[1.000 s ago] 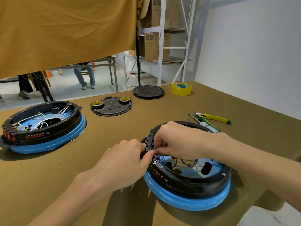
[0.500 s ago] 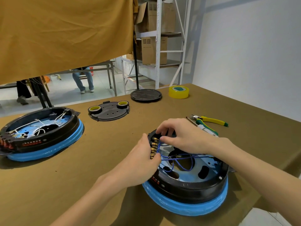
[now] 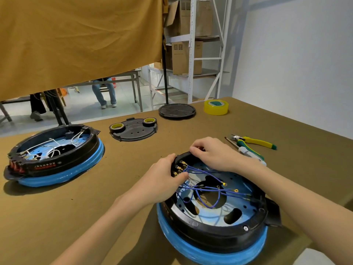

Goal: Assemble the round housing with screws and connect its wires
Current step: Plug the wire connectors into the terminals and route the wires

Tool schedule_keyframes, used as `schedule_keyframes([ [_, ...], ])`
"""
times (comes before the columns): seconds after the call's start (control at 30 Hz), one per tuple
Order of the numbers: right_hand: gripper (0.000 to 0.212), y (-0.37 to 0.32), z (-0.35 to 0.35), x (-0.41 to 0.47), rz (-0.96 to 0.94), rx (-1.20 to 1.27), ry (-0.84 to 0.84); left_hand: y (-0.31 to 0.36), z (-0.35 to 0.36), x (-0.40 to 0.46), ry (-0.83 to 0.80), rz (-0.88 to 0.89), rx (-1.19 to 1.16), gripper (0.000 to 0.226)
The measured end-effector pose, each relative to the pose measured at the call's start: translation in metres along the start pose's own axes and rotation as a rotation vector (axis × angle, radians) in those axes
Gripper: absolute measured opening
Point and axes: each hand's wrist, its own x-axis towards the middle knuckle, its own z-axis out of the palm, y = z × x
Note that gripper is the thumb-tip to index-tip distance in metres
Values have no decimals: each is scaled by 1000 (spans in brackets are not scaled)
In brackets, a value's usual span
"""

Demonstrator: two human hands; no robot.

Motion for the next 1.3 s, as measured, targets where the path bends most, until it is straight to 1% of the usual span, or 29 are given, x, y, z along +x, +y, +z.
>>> schedule_keyframes([
  [0.1,39,1,8,1,52,-76,57,-3,0,2,-22,-1,39,45],
  [0.17,40,0,10,1,72,-74,75,-4,1,4,-23,-7,51,44],
  [0.27,39,-1,10,2,79,-78,87,-1,2,6,-15,-24,55,35],
  [0.37,39,-2,13,1,84,-98,114,3,4,13,-31,-74,83,42],
  [0.47,39,-3,13,0,82,-105,102,8,4,16,-53,-113,113,31],
  [0.53,32,-5,10,-4,38,-21,108,8,5,15,-48,-114,102,25],
  [0.63,18,-8,0,-20,-131,197,205,7,7,14,-44,-110,112,23],
  [0.7,18,-9,-6,-33,-207,192,162,7,8,14,-40,-104,128,23],
  [0.8,22,-7,-12,-48,-215,-19,38,8,7,13,-32,-92,135,27],
  [0.87,15,-5,-15,-52,-225,-80,-1,9,8,12,-17,-95,139,27],
  [0.97,13,-3,-20,-51,-227,9,-33,8,9,12,-10,-95,160,25],
  [1.1,17,3,-32,-49,-152,44,-98,9,8,12,-7,-87,191,27],
  [1.23,16,6,-38,-48,-145,48,-104,10,4,12,6,-95,194,36],
  [1.3,18,5,-36,-48,-147,98,-91,8,1,14,20,-109,189,36],
])
